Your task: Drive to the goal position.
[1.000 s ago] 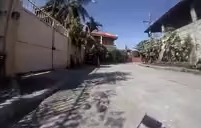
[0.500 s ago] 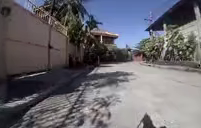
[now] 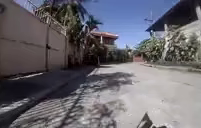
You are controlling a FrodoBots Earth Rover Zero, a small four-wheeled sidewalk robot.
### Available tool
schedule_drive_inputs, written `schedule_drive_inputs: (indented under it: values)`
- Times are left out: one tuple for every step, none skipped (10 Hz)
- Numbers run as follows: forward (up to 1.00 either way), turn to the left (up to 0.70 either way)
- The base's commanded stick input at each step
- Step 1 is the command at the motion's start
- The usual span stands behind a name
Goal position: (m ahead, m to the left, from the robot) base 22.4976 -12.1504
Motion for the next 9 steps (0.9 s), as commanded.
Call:
schedule_drive_inputs:
  values:
    - [0.7,-0.03]
    - [0.7,-0.03]
    - [0.7,-0.03]
    - [0.7,-0.03]
    - [0.7,-0.03]
    - [0.7,-0.03]
    - [0.7,-0.03]
    - [0.7,-0.03]
    - [0.7,-0.03]
